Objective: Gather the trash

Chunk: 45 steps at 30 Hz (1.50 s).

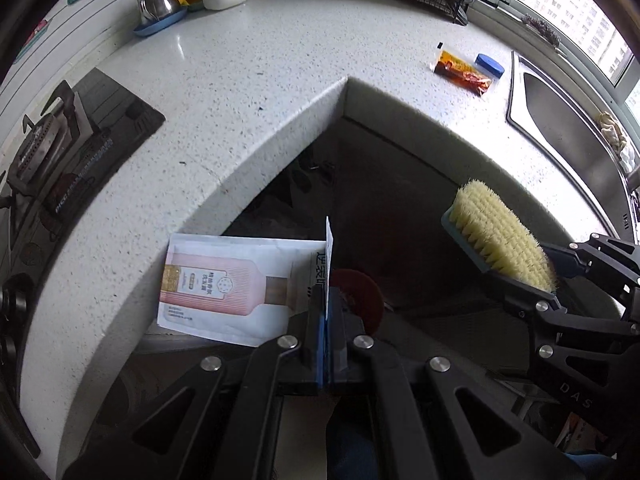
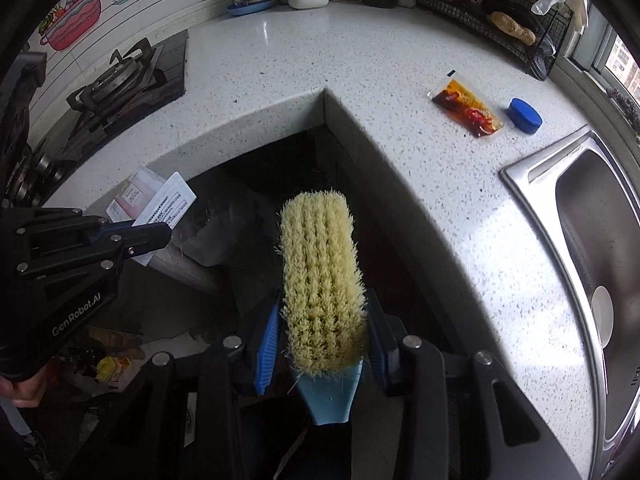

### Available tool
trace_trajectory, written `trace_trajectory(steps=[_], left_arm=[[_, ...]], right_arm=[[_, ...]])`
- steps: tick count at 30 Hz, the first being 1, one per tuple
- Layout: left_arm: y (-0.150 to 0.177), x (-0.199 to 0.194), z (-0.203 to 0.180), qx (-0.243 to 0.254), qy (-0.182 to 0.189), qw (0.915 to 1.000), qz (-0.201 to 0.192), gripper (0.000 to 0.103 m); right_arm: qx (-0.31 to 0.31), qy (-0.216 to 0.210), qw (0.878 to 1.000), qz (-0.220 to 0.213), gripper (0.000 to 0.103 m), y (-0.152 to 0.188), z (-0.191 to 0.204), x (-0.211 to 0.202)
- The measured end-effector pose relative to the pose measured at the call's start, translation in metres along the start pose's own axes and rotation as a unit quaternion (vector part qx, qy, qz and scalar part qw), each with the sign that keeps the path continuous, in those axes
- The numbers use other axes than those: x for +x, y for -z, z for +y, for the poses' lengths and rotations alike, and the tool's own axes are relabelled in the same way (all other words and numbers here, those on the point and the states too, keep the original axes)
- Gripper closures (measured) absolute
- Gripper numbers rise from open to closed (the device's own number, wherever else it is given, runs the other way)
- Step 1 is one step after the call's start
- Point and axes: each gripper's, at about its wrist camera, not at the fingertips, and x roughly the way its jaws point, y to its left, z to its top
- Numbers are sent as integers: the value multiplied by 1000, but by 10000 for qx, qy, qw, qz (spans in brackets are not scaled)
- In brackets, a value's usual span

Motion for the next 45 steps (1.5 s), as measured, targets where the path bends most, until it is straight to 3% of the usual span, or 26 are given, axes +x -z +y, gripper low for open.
trace_trajectory(steps=[12, 24, 35, 38, 40, 45], left_arm=[[36, 105, -18, 216, 40, 9988, 443, 103], [64, 212, -10, -25, 261, 9954, 920, 103], [70, 255, -13, 149, 371, 9942, 999, 102], [68, 259, -11, 153, 328, 9941, 1022, 94], [66, 262, -10, 137, 298, 9931, 1123, 72], [65, 265, -4, 6, 272, 9920, 1237, 69]], right_arm=[[104, 185, 9989, 426, 67, 47, -19, 87], [236, 248, 9962, 801, 67, 74, -18, 179], [413, 220, 9944, 951, 67, 79, -35, 211], [453, 221, 9941, 960, 67, 80, -37, 217], [470, 219, 9940, 968, 67, 79, -38, 218], [411, 221, 9938, 1005, 67, 79, -38, 216]])
